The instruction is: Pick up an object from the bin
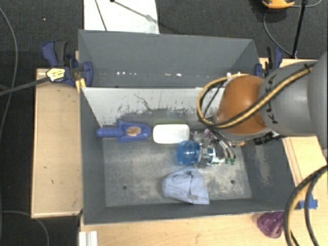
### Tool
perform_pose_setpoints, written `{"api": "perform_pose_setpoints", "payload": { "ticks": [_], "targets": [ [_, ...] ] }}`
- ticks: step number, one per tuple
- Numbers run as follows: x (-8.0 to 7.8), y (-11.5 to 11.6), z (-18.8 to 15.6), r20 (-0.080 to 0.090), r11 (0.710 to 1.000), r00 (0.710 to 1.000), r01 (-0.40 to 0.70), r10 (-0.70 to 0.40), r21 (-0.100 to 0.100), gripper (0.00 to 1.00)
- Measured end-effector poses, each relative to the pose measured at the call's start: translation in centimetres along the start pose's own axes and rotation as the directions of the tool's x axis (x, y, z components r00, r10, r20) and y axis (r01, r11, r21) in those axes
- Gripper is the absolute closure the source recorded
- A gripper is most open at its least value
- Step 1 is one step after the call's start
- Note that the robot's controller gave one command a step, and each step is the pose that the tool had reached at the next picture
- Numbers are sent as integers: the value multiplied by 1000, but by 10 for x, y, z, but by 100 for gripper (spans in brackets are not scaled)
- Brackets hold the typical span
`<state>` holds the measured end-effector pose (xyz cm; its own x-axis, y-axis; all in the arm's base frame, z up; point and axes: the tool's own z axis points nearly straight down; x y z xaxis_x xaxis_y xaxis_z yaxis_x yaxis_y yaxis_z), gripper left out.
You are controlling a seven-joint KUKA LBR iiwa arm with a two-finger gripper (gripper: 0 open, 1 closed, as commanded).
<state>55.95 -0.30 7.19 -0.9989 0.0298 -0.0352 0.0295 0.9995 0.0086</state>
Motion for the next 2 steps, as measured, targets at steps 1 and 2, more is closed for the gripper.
{"api": "perform_pose_setpoints", "payload": {
  "ticks": [1,2],
  "targets": [
    [13,-10,0,4,1000,1000,17,-17,0,100],
    [-9,0,-197,0,991,991,137,-137,0,100]
  ]
}}
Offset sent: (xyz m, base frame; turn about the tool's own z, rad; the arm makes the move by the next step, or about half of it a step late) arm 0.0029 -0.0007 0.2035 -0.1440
